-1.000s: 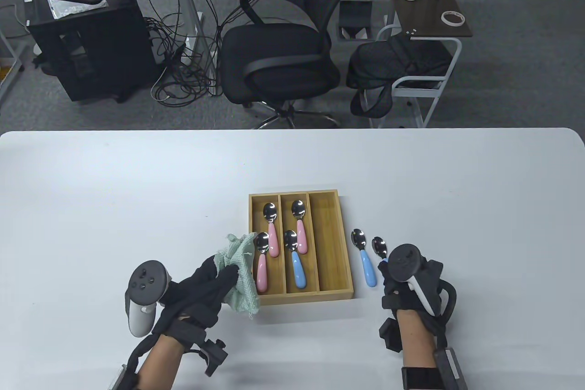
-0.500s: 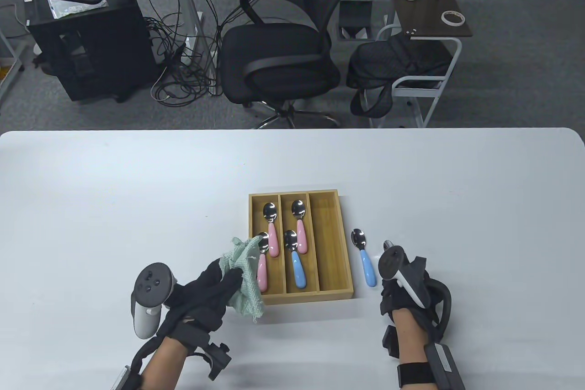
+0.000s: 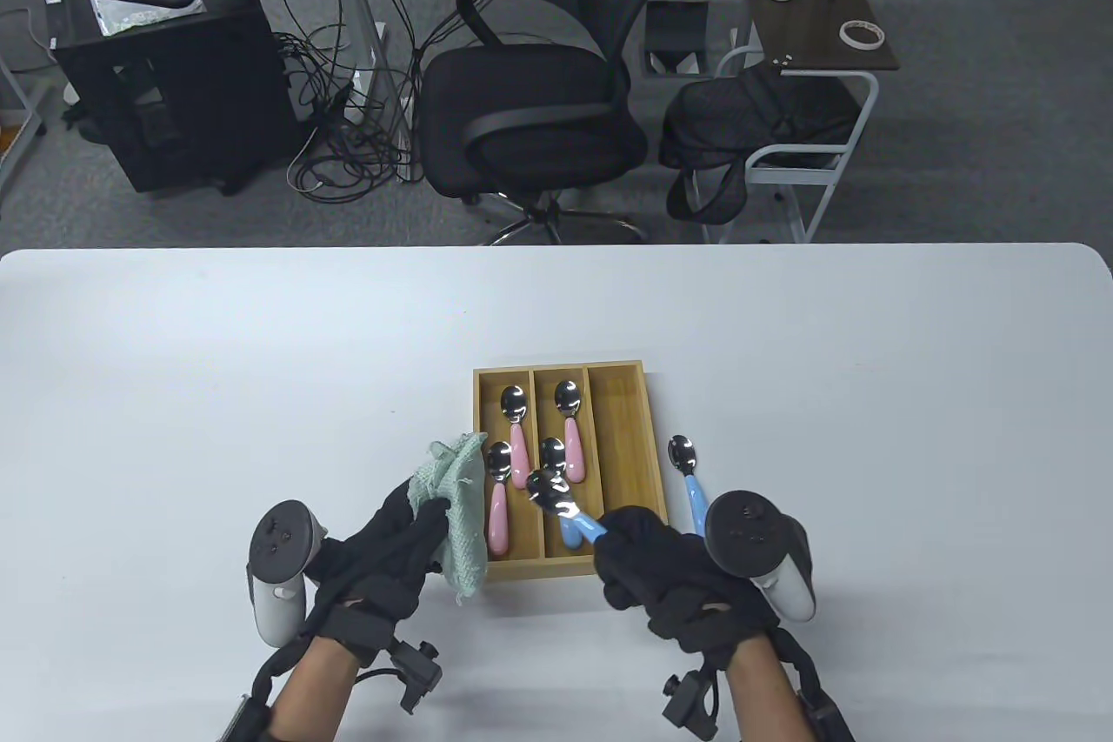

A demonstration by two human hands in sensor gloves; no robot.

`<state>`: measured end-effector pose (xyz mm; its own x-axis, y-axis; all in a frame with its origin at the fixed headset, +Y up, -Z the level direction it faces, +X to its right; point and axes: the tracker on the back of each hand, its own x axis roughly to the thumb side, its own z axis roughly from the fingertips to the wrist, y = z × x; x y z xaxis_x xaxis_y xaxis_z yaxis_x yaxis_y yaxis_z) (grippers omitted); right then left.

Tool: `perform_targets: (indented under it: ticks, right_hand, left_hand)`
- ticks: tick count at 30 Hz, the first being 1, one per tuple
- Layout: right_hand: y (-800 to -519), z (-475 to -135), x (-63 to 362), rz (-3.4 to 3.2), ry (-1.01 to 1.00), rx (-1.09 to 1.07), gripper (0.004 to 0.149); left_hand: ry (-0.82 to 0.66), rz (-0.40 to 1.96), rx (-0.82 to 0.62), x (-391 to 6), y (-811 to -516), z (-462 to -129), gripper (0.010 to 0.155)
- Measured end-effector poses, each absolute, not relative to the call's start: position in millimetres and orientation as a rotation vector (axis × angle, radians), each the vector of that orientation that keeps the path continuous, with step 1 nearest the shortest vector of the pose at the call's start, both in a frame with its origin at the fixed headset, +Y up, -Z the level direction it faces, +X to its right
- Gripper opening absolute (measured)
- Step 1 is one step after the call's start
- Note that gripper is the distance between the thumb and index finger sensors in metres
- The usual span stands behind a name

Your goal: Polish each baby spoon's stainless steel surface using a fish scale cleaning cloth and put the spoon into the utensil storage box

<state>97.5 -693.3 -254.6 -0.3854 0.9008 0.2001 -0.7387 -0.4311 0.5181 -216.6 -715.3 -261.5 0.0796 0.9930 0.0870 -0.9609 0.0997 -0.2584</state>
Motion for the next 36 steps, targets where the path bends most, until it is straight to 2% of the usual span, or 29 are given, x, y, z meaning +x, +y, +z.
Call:
perform_targets:
  ticks: [10,12,15,18,20,23,24,25,27,28,32,36]
  right_hand:
    - [-696.7,-247.0,87.7,1.930,0.425,0.590,0.046]
    - [-696.2,-247.1,87.7,1.957,0.412,0.588,0.046]
    - [-697.2,-246.2,85.9,2.015,0.397,0.591,0.045]
    - [-699.0,-244.4,80.8,2.045,0.401,0.610,0.045]
    - [-700.6,-242.7,76.4,2.074,0.400,0.625,0.044]
    - [-701.6,-240.7,72.1,2.100,0.368,0.636,0.045]
    - [-701.6,-240.2,71.6,2.100,0.352,0.630,0.045]
    - [-701.7,-240.2,71.7,2.097,0.340,0.626,0.045]
    - [-701.2,-239.9,71.8,2.080,0.331,0.633,0.045]
    - [-700.8,-239.4,71.3,2.074,0.307,0.633,0.045]
    - [-697.9,-235.3,68.2,2.106,0.216,0.668,0.046]
    - [-695.5,-231.6,64.6,2.135,0.171,0.689,0.046]
  left_hand:
    - [-0.370,1.390,-0.138,-201.0,-711.5,-258.0,0.050]
    - [-0.411,1.431,-0.168,-201.9,-714.5,-259.1,0.057]
    - [-0.432,1.581,-0.236,-202.1,-723.1,-259.1,0.077]
    - [-0.370,1.803,-0.308,-202.1,-731.4,-259.2,0.068]
    - [-0.318,1.850,-0.339,-201.6,-734.5,-259.6,0.062]
    - [-0.296,1.716,-0.296,-201.0,-731.7,-260.9,0.040]
    - [-0.305,1.653,-0.270,-200.1,-728.8,-260.7,0.039]
    - [-0.316,1.613,-0.258,-199.0,-727.0,-260.5,0.044]
    - [-0.316,1.593,-0.259,-197.2,-725.8,-260.1,0.070]
    - [-0.299,1.599,-0.270,-196.7,-726.5,-260.6,0.075]
    - [-0.260,1.474,-0.213,-198.7,-724.2,-259.7,0.069]
    - [-0.183,1.250,-0.067,-202.2,-715.1,-253.8,0.067]
